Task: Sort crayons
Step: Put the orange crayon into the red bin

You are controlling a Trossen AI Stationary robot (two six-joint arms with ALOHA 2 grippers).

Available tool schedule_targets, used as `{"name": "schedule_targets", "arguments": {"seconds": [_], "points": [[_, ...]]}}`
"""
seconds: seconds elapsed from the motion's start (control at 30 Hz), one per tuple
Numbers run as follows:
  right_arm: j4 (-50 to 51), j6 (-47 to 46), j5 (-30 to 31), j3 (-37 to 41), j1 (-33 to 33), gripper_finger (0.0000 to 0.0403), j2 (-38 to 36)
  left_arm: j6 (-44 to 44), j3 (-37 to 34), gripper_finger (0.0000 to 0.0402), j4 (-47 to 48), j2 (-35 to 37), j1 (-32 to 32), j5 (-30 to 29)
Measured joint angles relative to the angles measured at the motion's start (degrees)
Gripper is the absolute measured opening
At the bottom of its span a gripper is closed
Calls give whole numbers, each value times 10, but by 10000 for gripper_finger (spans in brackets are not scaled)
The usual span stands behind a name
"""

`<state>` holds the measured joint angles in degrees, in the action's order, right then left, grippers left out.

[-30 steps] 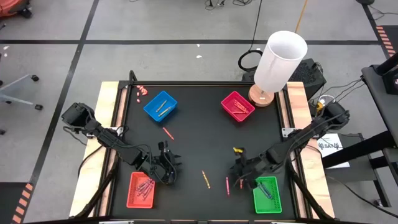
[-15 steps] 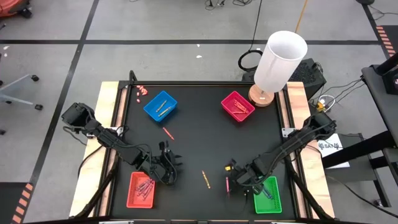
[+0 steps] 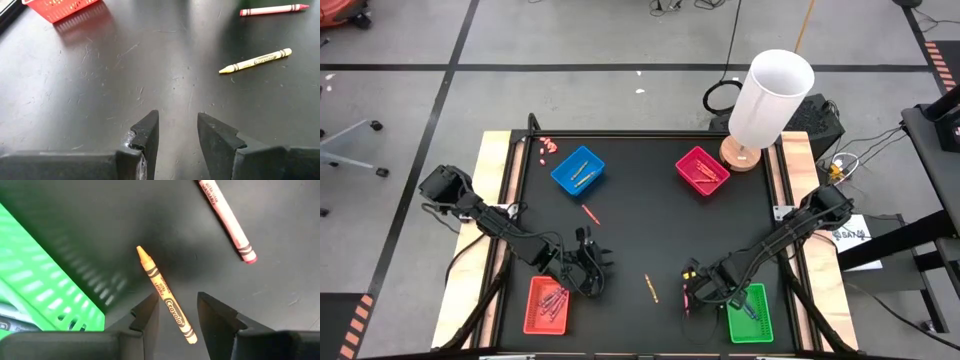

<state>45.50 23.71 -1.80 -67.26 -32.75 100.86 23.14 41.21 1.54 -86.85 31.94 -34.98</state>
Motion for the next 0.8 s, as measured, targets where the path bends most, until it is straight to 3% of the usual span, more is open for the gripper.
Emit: {"name": "schedule_targets", "arguments": {"seconds": [0.8], "points": [[-6,55,2,0,0,85,48,1,0,134,4,0,0,0]]}}
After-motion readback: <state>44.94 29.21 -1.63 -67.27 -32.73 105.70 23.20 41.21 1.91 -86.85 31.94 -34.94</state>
